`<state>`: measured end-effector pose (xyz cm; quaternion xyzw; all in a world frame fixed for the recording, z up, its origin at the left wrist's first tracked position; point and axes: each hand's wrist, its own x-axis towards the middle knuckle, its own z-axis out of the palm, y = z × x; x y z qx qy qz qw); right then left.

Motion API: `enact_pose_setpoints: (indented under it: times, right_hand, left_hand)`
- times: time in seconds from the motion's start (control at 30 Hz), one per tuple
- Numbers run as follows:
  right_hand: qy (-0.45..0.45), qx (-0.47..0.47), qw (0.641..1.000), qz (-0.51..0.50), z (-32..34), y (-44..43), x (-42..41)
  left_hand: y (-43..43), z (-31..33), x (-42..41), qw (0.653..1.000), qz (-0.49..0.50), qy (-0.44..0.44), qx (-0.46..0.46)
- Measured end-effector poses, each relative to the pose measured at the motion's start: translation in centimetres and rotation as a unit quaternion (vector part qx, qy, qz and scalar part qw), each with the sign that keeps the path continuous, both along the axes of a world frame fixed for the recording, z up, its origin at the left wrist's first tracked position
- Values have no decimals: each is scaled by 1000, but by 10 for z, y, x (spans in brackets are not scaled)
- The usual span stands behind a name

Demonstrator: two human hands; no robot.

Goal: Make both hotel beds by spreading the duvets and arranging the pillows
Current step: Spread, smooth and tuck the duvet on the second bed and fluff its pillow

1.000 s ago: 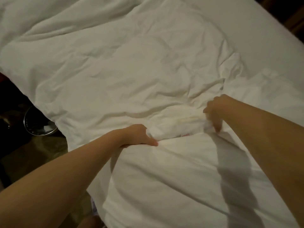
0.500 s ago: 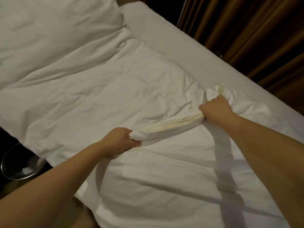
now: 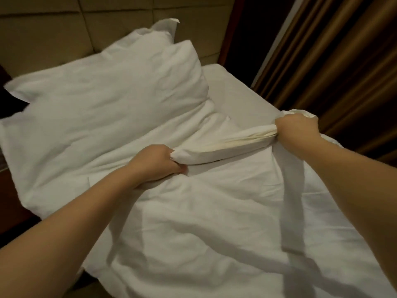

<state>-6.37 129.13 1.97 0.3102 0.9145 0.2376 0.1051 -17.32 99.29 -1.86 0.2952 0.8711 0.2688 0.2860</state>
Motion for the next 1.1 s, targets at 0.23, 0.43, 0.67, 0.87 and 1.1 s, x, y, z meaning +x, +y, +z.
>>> enact_pose_setpoints:
  times: [0.23,0.43,0.67,0.87,1.1]
  right_hand:
    - [173,35,975,134,53,-67,-281]
    - [104,-70,970,210,-29,-132,-425]
    - [-187,-82,938,282,-93,-119,-452]
    - [-315,39,922,223,-78,-61,-451]
    - [-237,-83,927,279,-82,-38,-426]
  left_hand:
    - [-73,55,-228,982,164,92,5]
    - [-146,-26,-337,951,219,80,-202]
    - [-138,-105,-361,962,74,-37,-259]
    - [-65,-96,-353,980,-11,52,-191]
    - [-17,-117,-353,965,2,214,-151]
